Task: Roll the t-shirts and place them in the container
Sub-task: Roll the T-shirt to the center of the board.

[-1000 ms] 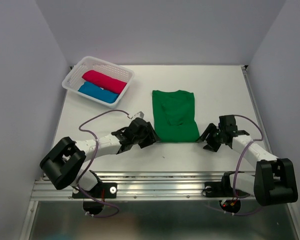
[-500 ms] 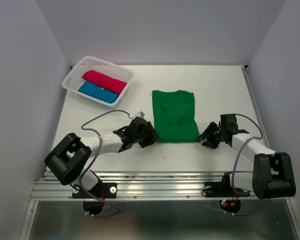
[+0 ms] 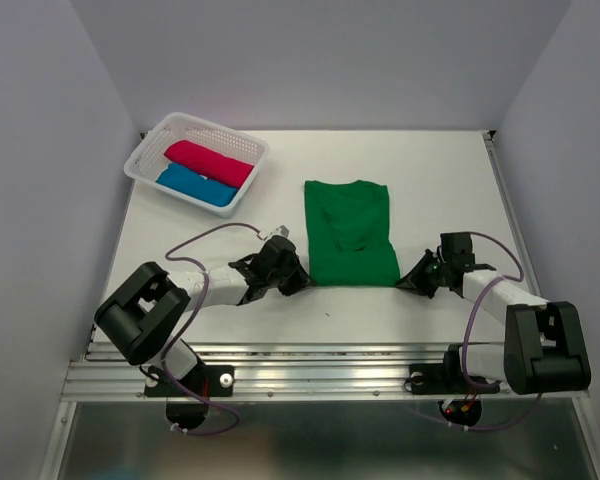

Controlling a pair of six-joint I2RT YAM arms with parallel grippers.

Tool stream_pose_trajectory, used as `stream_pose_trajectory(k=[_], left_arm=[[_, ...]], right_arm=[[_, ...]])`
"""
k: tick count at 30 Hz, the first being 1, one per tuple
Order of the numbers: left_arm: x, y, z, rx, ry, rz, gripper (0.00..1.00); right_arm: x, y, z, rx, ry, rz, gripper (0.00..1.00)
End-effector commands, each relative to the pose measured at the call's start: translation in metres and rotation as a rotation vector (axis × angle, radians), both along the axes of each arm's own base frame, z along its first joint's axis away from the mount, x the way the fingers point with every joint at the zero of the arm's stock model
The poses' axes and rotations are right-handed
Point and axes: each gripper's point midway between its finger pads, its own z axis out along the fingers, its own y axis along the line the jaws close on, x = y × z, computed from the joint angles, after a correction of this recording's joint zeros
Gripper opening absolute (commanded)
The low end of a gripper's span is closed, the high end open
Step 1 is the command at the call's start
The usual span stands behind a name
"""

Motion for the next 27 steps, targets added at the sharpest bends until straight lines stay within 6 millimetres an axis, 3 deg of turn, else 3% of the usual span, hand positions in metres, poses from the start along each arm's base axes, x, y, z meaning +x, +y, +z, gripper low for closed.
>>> stream_pose_trajectory(k=[1,8,16,27], left_arm=[[0.006,-0.001,0.002,0.007,-0.009,0.008,0.00],[-0.002,0.005,-0.004,0.038,0.011,-0.007,0.00],[-0.030,0.015,0.000,0.088,0.062,-0.070,0.00],[-0.043,0.013,0.026,0.077,0.111,-0.109,0.00]], right_arm=[[0.001,-0.005,-0.005,-0.023,0.000,-0.017,0.01],[-0.002,-0.005,0.005,-0.028,-0.021,0.011,0.01],[-0.029,-0.005,0.023,-0.028,-0.012,0.025,0.01],[-0.061,-0.005,0.042,-0.019,0.003,0.013,0.01]])
